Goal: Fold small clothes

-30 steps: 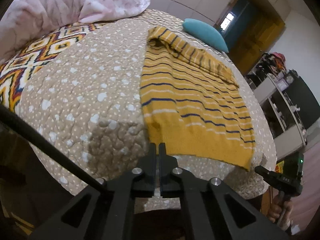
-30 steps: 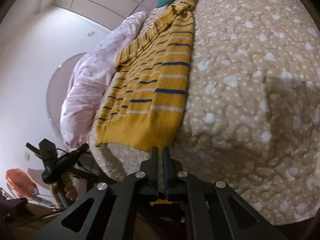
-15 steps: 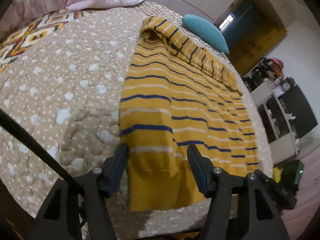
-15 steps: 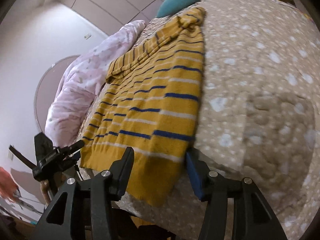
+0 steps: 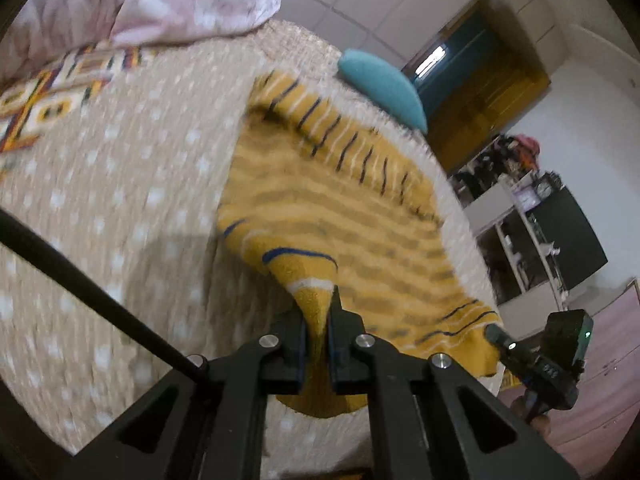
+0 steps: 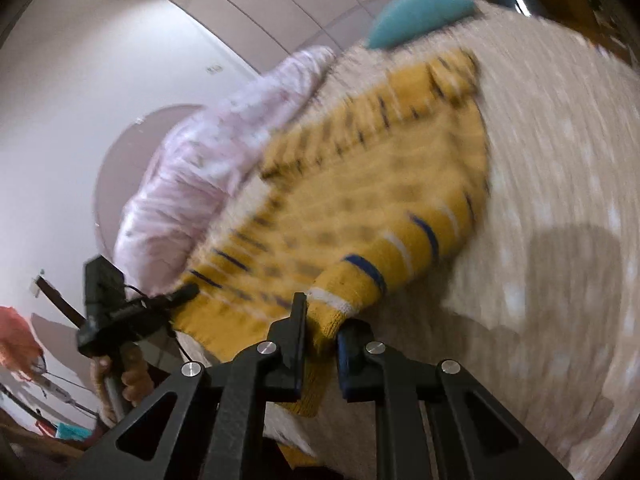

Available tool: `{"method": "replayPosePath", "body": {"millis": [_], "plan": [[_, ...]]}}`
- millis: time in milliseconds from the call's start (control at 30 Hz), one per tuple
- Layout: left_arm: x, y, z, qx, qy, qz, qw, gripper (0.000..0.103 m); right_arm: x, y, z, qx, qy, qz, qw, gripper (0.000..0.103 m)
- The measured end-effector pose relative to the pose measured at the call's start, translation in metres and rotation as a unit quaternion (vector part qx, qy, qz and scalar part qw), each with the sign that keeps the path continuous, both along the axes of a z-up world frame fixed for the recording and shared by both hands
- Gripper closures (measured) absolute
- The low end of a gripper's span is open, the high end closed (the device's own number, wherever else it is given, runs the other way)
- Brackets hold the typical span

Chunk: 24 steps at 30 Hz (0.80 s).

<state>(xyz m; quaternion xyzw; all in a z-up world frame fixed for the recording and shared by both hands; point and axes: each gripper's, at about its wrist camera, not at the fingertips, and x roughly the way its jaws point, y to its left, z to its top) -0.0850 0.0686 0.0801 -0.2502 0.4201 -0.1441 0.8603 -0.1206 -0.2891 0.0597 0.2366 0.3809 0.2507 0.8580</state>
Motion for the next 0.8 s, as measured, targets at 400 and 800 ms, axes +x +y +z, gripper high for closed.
{"method": "replayPosePath", "body": {"millis": [400,800], "plan": [[0.161,-0.032,0.087,0.105,-0.082,0.036,0.9904,0.096,0.151,0.017,0.105,-0.043,-0.074,-0.036,0.996,0.089],[0.316,-0.054,0.016,0.127,0.026,0.039,0.9908,0.094,0.296,-0.008,0.051,-0.045,0.015,-0.116,0.992,0.089]]}}
